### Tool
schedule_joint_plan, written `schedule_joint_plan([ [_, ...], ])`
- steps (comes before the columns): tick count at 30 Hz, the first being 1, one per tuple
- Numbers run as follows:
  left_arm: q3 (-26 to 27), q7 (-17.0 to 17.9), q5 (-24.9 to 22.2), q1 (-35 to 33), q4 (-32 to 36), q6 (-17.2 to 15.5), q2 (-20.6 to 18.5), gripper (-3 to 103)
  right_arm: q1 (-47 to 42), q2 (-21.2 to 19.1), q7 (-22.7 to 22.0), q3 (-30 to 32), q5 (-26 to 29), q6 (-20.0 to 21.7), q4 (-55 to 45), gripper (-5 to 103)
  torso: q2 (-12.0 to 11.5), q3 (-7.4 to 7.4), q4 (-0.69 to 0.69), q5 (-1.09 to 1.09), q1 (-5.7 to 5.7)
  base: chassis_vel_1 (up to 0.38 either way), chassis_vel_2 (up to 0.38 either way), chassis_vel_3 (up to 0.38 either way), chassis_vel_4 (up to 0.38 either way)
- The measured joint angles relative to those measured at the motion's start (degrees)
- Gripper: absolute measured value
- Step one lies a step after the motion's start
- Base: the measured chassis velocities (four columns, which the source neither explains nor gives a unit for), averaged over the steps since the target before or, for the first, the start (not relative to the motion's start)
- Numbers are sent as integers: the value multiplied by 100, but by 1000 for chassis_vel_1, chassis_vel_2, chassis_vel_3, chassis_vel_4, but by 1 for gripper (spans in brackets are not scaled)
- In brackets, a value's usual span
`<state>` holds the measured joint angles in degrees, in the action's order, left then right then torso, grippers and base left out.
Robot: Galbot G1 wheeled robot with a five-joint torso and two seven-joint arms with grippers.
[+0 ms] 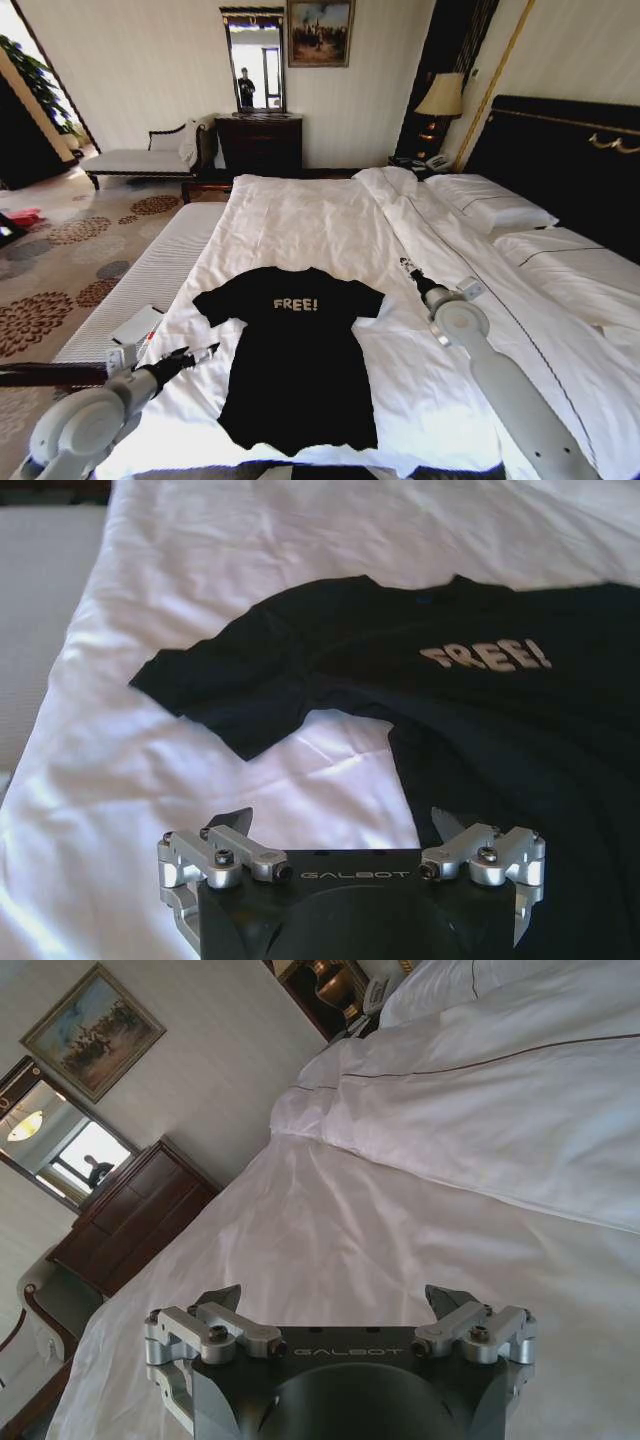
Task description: Fold the clothes on the bed.
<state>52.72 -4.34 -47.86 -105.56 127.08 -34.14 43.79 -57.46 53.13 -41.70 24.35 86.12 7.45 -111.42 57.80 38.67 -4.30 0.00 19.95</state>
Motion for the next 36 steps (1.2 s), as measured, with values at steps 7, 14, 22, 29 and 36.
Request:
schedule_joint_plan([
  [7,-151,-554,-141,-235,-181,296,-631,100,17,-3,-47,-26,6,25,35,100,0,1,-2,1,1,0,0,0,0],
  [14,-369,-315,-513,-747,-106,141,-823,100,81,15,-49,-159,-107,39,87,100,0,1,1,0,0,0,0,0,0],
  [22,-847,212,-1249,-591,-192,-161,-801,100,102,76,-86,-241,-219,53,111,100,0,1,-1,0,1,0,0,0,0],
  [29,-1384,311,-1352,-333,-261,-256,-685,88,149,38,-97,-258,-220,73,186,100,0,0,-1,0,1,0,0,0,0],
  [36,-1434,284,-1346,-224,-306,-217,-664,66,187,31,-98,-302,-217,84,230,100,0,1,-1,0,1,0,0,0,0],
])
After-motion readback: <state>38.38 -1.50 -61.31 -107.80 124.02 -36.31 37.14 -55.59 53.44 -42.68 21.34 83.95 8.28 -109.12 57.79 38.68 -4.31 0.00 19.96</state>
